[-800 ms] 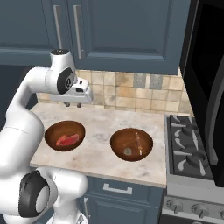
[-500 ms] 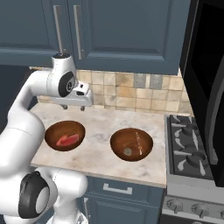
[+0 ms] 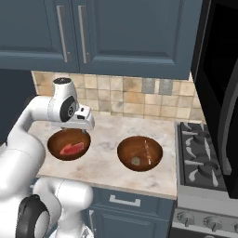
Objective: Place the bowl containing the sweet potato and steak in the microwave. Close the microwave door and press the start button to microwave the meal.
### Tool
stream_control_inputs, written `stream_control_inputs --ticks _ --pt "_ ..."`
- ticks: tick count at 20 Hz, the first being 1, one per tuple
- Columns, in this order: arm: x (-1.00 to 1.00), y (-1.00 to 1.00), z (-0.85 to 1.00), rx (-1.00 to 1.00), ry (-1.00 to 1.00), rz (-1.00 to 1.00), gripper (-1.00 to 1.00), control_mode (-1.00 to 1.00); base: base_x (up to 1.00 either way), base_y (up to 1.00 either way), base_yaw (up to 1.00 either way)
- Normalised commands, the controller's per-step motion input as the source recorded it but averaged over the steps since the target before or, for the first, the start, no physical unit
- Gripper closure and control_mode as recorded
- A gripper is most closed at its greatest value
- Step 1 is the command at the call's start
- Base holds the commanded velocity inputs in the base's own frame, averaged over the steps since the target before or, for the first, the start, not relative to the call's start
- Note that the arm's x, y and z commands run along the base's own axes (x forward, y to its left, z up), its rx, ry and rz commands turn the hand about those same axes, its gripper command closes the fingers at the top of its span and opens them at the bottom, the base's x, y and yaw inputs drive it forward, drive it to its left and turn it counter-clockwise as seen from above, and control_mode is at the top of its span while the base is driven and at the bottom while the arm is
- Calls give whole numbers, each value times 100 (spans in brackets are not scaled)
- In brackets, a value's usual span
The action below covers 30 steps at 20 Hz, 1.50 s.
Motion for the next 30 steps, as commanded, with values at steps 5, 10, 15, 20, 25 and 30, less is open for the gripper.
stream_control_inputs --ticks 5,10,15,20,25,30 --pt "-24 13 -58 2 -1 -5 -100 -100 0 0 0" --pt "-31 1 -45 6 0 -6 -100 -100 0 0 0" --pt "-15 -2 -13 10 0 -6 -100 -100 0 0 0" --pt "0 -31 0 15 0 -1 -100 -100 0 0 0" --pt "0 -28 0 9 0 0 -100 -100 0 0 0" --pt "0 -3 -26 0 -3 0 -100 -100 0 0 0"
